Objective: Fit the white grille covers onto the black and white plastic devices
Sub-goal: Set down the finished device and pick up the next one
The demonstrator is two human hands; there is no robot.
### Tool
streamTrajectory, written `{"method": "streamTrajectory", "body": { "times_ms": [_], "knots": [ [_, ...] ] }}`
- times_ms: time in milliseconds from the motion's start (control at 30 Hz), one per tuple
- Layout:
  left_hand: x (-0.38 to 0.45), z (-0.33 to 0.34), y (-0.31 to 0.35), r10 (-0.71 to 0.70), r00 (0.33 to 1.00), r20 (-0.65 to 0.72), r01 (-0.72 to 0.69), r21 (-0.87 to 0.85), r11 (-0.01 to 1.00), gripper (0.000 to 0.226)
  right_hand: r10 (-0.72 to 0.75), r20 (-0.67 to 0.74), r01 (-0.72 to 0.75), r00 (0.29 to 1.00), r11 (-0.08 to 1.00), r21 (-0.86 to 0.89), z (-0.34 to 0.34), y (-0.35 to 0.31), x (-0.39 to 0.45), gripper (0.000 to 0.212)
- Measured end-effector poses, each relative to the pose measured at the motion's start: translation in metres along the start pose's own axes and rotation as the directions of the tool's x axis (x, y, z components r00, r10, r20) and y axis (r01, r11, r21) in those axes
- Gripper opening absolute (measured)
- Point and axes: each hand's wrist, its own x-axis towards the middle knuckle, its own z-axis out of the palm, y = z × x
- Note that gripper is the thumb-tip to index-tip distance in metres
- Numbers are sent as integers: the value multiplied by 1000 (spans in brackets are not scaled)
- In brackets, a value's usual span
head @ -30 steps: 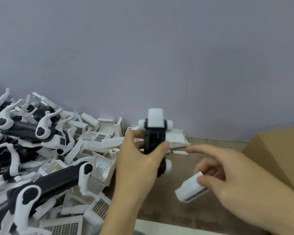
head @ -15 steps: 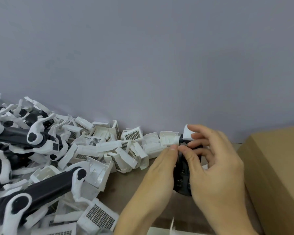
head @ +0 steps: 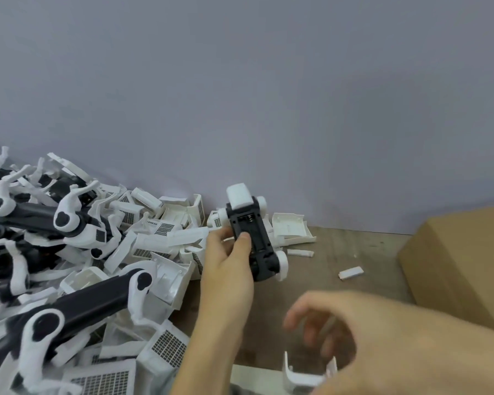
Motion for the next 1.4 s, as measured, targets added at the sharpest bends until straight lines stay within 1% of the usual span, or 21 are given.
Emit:
{"method": "streamTrajectory", "body": {
  "times_ms": [33,67,133,200,300,367,400,500,567,700,733,767,833,933,1000,1067,1167,1233,1300,1367,1400],
  "knots": [
    [-1,1,0,-3,1000,15,3,9,1000,15,17,45,-14,999,998,-61,5,-4,5,32],
    [-2,2,0,-5,999,38,4,29,1000,15,13,24,-10,1000,994,-110,9,-6,9,21],
    [-5,4,0,6,996,93,-13,72,997,14,-17,-134,0,991,992,-128,13,-7,14,4],
    [-7,5,0,29,990,139,-43,100,994,13,-84,-294,54,952,993,-109,12,-4,11,11],
    [-10,7,2,45,979,197,-69,119,990,16,-169,-528,220,832,975,35,0,4,6,5],
    [-11,7,1,38,975,220,-60,94,994,12,-199,-636,337,746,936,102,-6,10,4,14],
    [-12,8,1,33,972,233,-53,81,995,11,-215,-656,370,723,923,106,-7,11,4,15],
    [-16,11,-3,20,929,370,-51,75,996,42,-246,-657,388,713,918,77,-4,10,9,16],
    [-21,14,0,29,900,435,-68,74,995,47,-219,-709,350,670,936,41,0,11,13,27],
    [-23,20,-2,91,901,424,-138,82,987,21,-83,-872,311,482,947,81,1,10,19,54],
    [-22,20,-2,93,910,404,-134,73,988,18,-70,-888,299,454,951,78,1,10,20,56],
    [-22,20,-2,90,918,385,-123,60,991,16,-51,-892,289,450,953,92,2,10,21,55],
    [-21,21,-2,88,926,366,-108,32,994,14,12,-866,282,499,943,175,2,12,24,46],
    [-21,21,-2,96,935,342,-104,5,995,32,89,-820,294,565,907,301,2,19,28,37],
    [-20,21,-3,89,944,319,-98,12,995,36,87,-824,320,559,895,312,2,21,29,29],
    [-19,21,-3,85,947,310,-100,33,994,22,69,-823,327,564,897,299,3,22,31,21],
    [-19,19,-3,54,951,303,-56,0,998,10,59,-789,299,612,906,300,4,22,31,15],
    [-20,18,-2,37,945,326,-19,-56,998,10,47,-789,322,612,897,303,4,24,31,11],
    [-21,17,-1,51,932,358,-28,-70,997,10,39,-809,359,587,883,303,5,24,32,14],
    [-23,18,0,80,919,386,-57,-71,996,21,46,-811,398,583,855,334,7,23,34,14],
    [-23,19,0,95,917,387,-71,-75,995,29,46,-797,431,602,821,373,8,22,35,13]
  ]
}}
